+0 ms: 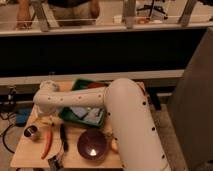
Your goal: Place banana in paper cup
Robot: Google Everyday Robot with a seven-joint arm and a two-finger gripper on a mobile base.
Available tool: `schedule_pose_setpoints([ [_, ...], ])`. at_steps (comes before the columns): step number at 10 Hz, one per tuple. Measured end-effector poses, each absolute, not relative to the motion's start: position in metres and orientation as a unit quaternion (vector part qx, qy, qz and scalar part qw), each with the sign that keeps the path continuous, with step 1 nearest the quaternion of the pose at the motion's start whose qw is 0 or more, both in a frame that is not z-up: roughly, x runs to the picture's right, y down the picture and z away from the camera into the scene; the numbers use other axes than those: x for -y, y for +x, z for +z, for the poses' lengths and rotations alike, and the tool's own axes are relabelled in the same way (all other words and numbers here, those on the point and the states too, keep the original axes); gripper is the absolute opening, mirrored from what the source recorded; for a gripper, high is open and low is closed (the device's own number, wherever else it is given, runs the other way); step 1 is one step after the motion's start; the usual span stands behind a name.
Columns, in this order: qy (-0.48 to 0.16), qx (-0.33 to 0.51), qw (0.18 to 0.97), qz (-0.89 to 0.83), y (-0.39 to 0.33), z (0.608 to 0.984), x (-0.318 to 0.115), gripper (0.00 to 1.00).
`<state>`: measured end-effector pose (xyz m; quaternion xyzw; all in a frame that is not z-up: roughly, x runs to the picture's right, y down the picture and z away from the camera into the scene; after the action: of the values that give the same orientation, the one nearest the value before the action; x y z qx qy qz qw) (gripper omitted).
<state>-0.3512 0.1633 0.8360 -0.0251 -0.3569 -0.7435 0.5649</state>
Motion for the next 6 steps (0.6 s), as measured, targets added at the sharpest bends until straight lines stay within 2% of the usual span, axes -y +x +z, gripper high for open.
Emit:
schedule_pose_setpoints([
  [5, -0.035, 0.356, 0.573, -0.737, -0.349, 0.85, -0.175, 0.8],
  [6, -0.036, 0.356, 0.574, -0.737, -0.35, 0.853, -0.176, 0.76],
])
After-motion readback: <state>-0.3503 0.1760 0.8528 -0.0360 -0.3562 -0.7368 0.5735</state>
